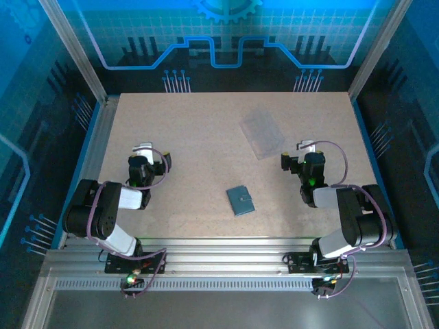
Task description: Put the credit cards into the card holder
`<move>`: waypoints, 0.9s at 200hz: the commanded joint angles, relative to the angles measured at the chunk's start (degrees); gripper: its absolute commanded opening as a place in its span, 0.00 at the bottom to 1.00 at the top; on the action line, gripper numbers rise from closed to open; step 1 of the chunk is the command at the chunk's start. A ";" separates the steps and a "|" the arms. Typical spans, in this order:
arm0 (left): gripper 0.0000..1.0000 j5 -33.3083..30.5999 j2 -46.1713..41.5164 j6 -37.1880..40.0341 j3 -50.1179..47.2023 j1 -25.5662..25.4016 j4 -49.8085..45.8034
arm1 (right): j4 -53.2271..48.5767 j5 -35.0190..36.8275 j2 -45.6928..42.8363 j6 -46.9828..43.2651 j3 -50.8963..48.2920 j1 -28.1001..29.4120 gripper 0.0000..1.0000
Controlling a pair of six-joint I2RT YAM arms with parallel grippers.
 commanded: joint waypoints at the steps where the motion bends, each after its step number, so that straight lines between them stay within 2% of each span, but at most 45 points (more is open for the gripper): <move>1: 0.99 1.28 -1.05 0.89 1.10 0.48 0.44 | 1.18 0.45 0.44 -0.79 0.69 0.60 1.00; 180: 0.99 2.17 -1.05 1.18 1.19 0.48 0.32 | 1.19 0.53 0.44 -0.88 0.68 0.63 1.00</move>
